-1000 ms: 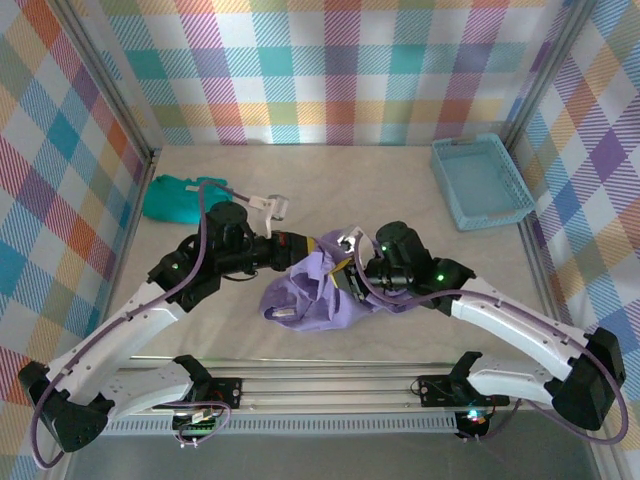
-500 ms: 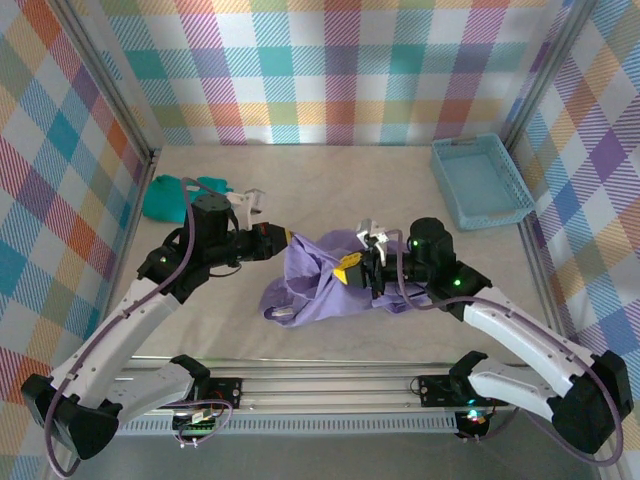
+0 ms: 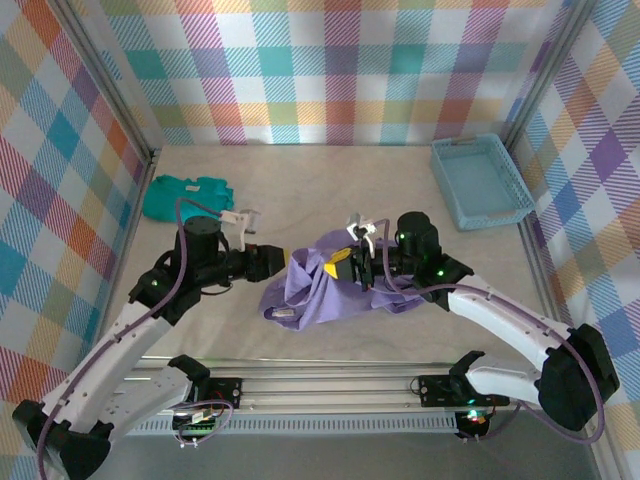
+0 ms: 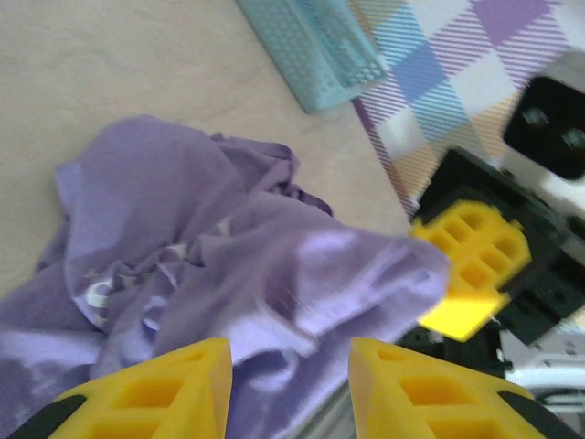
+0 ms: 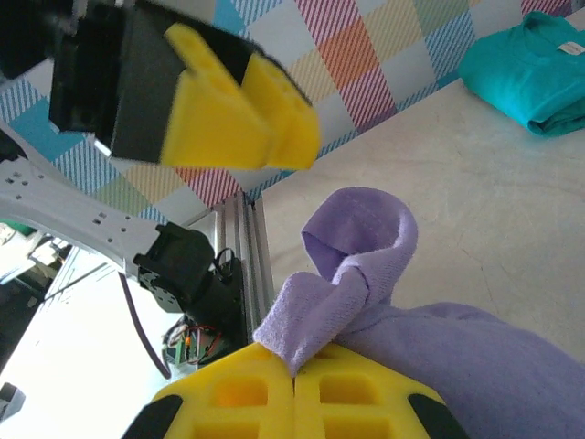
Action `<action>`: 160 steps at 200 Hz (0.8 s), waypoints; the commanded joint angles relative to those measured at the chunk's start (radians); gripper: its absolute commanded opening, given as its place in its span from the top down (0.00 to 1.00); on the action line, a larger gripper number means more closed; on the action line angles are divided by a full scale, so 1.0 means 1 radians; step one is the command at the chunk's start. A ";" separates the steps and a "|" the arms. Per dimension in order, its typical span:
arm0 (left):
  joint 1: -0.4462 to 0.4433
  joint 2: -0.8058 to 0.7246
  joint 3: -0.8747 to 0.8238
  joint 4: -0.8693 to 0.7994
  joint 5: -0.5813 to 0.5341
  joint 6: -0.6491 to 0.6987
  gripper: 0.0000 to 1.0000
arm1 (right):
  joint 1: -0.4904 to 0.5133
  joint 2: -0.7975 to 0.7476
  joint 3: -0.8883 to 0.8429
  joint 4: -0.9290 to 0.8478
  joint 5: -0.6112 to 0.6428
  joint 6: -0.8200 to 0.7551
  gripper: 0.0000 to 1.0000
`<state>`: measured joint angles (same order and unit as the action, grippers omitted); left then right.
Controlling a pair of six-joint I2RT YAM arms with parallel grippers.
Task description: Fold the inside-out t-shirt
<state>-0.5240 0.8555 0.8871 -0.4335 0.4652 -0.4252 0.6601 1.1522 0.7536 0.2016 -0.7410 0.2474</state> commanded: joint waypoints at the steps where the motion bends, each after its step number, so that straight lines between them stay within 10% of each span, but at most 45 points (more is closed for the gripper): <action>1: -0.044 -0.020 -0.035 0.088 0.082 0.032 0.62 | -0.005 0.014 0.059 0.042 -0.001 0.031 1.00; 81: -0.123 0.141 0.005 0.038 -0.144 0.036 0.52 | -0.007 -0.033 0.055 0.008 0.016 0.031 1.00; 160: -0.123 0.247 0.030 0.147 -0.049 0.036 0.44 | -0.007 -0.045 0.046 0.013 0.012 0.038 1.00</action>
<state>-0.6392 1.0885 0.8768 -0.3489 0.3702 -0.3996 0.6601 1.1282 0.7845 0.1932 -0.7155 0.2775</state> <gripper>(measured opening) 0.551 0.064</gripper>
